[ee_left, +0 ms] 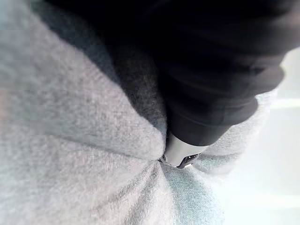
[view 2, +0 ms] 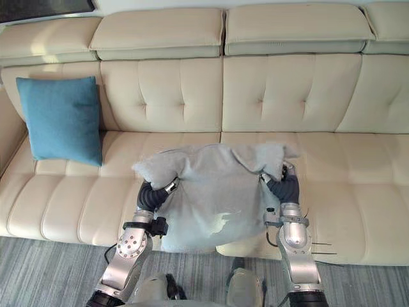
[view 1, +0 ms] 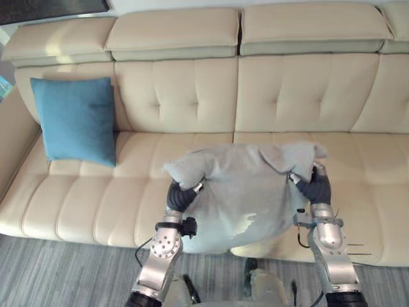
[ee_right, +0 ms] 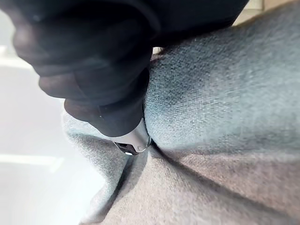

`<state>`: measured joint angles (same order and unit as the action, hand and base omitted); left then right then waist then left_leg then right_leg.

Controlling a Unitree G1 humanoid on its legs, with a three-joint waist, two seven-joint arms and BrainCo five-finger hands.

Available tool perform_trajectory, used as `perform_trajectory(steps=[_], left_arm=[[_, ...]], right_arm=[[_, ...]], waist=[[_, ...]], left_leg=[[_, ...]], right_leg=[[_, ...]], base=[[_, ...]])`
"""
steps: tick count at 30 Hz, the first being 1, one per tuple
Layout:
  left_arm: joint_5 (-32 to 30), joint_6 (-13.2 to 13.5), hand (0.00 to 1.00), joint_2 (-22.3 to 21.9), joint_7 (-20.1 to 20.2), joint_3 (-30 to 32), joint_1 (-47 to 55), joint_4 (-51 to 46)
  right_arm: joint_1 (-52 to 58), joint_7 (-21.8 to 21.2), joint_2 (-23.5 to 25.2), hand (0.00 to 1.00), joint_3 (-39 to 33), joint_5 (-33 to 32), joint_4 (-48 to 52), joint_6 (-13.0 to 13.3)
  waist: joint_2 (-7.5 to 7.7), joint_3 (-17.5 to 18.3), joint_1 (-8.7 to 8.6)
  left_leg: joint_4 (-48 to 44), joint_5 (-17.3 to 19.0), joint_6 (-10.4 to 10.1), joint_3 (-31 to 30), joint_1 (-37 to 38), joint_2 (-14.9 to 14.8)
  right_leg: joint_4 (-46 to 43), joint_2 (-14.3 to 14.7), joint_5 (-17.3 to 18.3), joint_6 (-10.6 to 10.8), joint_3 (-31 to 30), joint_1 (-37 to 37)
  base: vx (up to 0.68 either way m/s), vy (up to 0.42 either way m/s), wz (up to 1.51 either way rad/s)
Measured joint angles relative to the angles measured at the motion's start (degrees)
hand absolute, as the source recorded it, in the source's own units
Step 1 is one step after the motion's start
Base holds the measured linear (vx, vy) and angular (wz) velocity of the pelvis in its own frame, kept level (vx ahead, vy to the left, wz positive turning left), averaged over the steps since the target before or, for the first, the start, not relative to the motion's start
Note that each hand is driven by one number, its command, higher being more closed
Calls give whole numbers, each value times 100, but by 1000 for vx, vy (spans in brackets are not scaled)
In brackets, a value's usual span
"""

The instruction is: Pick up cushions and gather them together orderly.

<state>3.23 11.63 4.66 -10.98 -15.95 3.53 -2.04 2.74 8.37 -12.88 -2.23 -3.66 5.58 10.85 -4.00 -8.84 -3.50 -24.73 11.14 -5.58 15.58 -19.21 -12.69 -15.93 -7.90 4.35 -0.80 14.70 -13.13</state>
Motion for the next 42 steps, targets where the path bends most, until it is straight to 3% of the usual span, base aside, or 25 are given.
perform_trajectory(steps=[2, 3, 4, 7, 12, 16, 21, 28, 33, 34, 42], left_arm=[[-51, -1, 100, 15, -7, -2, -38, 12], [-57, -12, 100, 76, -8, 0, -81, 18], [-67, -13, 100, 168, -28, 15, -192, 17], [-68, -11, 100, 172, -115, 123, -410, 16], [-394, -11, 100, 197, -715, 330, -1597, 401], [-769, -16, 100, 562, -1450, 456, -3553, 1353], [-913, -141, 100, 948, -2173, 593, -5446, 2319], [-1068, -281, 100, 1257, -2582, 902, -7502, 3718], [-1074, -396, 100, 1385, -2605, 927, -8255, 4334], [-1074, -400, 0, 1394, -2602, 927, -8336, 4379], [-1067, -492, 0, 1773, -2532, 945, -8753, 4505]], right_arm=[[7, 35, 66, 100, -4, 135, -45, -15], [24, 41, 163, 100, -14, 170, -39, -24], [-9, 62, 309, 100, -36, 231, -36, -22], [-320, 177, 418, 100, 1, 413, -76, -42], [-1717, 852, 679, 100, 87, 624, -655, -74], [-3608, 1568, 371, 100, 104, 824, -1248, -71], [-5688, 2181, 101, 100, 96, 1176, -2177, -75], [-7684, 2711, 71, 100, -122, 1553, -3510, -199], [-8355, 2806, -11, 100, -146, 1542, -4137, -300], [-8416, 2808, -31, 0, -150, 1538, -4143, -328], [-8782, 2873, -302, 0, -248, 1456, -4268, -356]], waist=[[-61, 24, 52], [16, 32, 3], [128, 33, -91], [141, 34, -29], [147, -7, -30], [141, -416, -95], [135, -903, -37], [76, -1367, 0], [58, -1541, -29], [60, -1607, -24], [60, -1638, 73]], left_leg=[[514, -696, 144, -46, 14, -37], [600, -746, 176, -24, 36, 48], [1053, -878, 312, 154, 204, 332], [1441, -982, 423, 478, 308, 602], [1683, -1040, 478, 809, 278, 663], [1658, -1199, 566, 849, -125, 661], [1681, -1477, 621, 793, -634, 674], [2293, -2180, 576, 593, -1307, 744], [2481, -2400, 549, 580, -1741, 766], [2482, -2418, 526, 579, -1814, 764], [2485, -2427, 532, 628, -2201, 746]], right_leg=[[3, 161, 62, 244, -231, 7], [17, 97, 33, 297, -280, -22], [56, -115, -32, 389, -450, -127], [330, -299, -207, 605, -747, -244], [611, -267, -515, 586, -1114, -483], [740, -223, -860, 540, -1230, -864], [745, -252, -942, 552, -1264, -1339], [713, -210, -1070, 613, -1132, -2161], [706, -187, -1180, 626, -1129, -2676], [704, -195, -1186, 628, -1131, -2754], [590, -217, -1190, 630, -1146, -3226]], base=[[174, 216, -55], [214, 252, -26], [153, 172, 2], [106, 179, -29], [18, 75, -38], [-78, 43, -12], [-125, 12, 9], [-102, -22, 15], [-74, -13, 2], [0, 0, 0], [1, 7, -1]])
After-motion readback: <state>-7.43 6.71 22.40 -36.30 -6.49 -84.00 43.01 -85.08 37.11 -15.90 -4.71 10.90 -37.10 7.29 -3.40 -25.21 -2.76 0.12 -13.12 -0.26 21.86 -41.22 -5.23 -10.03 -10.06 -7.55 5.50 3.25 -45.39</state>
